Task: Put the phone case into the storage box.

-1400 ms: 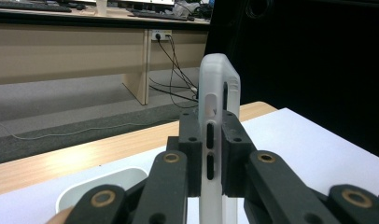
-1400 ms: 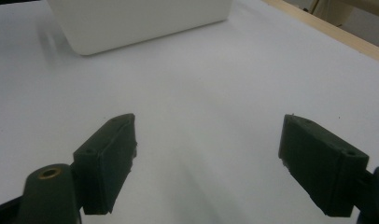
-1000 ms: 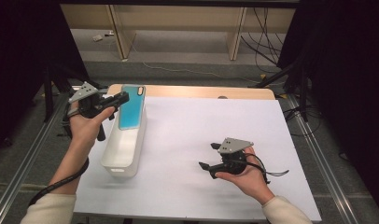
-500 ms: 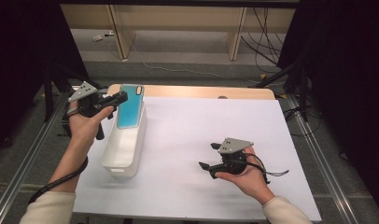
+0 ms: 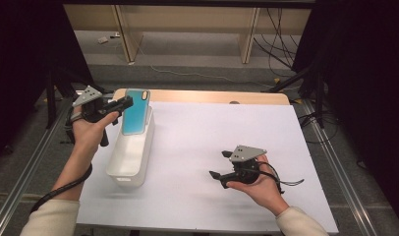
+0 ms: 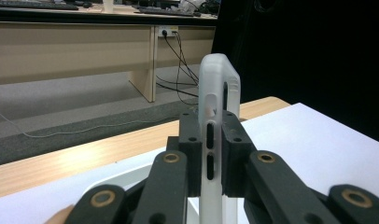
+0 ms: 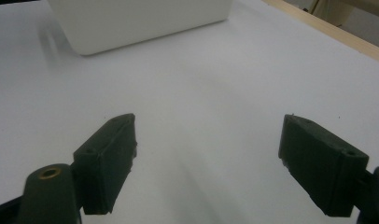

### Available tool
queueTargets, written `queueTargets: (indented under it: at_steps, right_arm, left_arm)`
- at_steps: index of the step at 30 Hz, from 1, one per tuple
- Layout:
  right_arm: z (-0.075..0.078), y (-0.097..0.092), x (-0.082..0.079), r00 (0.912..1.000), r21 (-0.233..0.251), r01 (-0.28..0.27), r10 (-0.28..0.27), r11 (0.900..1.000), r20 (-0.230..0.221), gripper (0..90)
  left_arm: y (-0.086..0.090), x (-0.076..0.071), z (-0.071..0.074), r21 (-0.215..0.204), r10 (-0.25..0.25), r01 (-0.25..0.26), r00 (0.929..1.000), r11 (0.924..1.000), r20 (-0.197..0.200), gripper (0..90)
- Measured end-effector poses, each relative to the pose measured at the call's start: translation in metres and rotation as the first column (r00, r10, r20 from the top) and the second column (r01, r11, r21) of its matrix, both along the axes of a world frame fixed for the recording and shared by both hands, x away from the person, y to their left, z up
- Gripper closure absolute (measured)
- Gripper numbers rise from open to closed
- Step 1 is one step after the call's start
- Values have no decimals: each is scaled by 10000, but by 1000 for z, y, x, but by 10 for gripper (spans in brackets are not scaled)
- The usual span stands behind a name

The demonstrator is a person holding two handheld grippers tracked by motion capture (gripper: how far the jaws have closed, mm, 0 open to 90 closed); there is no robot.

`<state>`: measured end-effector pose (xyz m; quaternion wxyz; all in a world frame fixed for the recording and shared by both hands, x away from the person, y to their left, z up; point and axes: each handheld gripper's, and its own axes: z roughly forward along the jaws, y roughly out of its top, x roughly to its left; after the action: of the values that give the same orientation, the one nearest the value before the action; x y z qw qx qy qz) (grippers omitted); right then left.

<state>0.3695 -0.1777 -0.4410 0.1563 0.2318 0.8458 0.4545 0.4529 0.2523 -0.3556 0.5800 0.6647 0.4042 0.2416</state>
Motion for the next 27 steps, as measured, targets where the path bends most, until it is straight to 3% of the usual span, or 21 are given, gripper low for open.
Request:
queueTargets:
  at_steps: [27]
  right_arm:
    - [0, 0, 0, 10000, 37, -8, 8, 10000, -29, 203]
  left_arm:
    - [0, 16, -6, 369, -8, 9, 10000, 9993, -18, 813]
